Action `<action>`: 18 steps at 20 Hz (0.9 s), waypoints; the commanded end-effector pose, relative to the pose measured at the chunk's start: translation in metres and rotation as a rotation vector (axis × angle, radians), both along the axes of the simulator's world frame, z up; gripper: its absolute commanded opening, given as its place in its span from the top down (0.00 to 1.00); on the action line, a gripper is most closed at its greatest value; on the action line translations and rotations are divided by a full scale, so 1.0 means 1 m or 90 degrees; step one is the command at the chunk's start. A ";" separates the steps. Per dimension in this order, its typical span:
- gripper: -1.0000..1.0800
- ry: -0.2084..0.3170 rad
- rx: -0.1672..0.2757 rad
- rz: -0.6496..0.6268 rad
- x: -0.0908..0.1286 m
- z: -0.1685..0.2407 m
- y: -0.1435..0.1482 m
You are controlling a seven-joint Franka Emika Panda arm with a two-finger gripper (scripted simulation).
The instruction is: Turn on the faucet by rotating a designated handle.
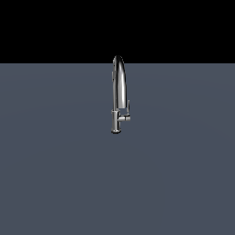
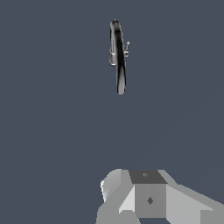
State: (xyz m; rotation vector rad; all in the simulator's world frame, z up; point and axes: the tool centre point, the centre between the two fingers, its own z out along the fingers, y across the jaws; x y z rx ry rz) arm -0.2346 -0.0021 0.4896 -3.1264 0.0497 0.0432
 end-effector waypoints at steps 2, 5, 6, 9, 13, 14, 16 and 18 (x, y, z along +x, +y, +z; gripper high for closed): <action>1.00 0.019 0.017 -0.017 0.013 -0.003 0.001; 1.00 0.039 0.035 -0.036 0.027 -0.006 0.001; 1.00 0.047 0.042 -0.043 0.032 -0.007 0.001; 1.00 0.072 0.065 -0.066 0.049 -0.012 0.001; 1.00 0.107 0.097 -0.098 0.071 -0.019 0.000; 1.00 0.116 0.105 -0.106 0.077 -0.022 -0.001; 1.00 0.133 0.121 -0.122 0.088 -0.026 -0.002; 1.00 0.151 0.137 -0.139 0.100 -0.031 -0.003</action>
